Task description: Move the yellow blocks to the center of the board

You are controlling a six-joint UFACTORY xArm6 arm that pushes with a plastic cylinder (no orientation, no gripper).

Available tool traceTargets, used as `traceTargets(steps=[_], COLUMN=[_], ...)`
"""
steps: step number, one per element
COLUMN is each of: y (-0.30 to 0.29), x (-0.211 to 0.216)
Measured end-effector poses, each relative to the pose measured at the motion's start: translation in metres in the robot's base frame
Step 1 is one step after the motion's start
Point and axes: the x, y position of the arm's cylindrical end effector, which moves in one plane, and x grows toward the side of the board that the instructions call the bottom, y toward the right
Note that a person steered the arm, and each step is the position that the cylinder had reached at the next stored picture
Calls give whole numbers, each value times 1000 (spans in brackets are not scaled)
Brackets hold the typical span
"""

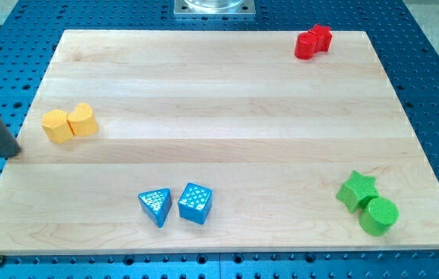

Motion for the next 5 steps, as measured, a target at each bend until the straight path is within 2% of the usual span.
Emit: traceTargets(steps=[1, 2, 4, 5], y=[20, 36, 7, 60], x=[-21, -23, -10, -10])
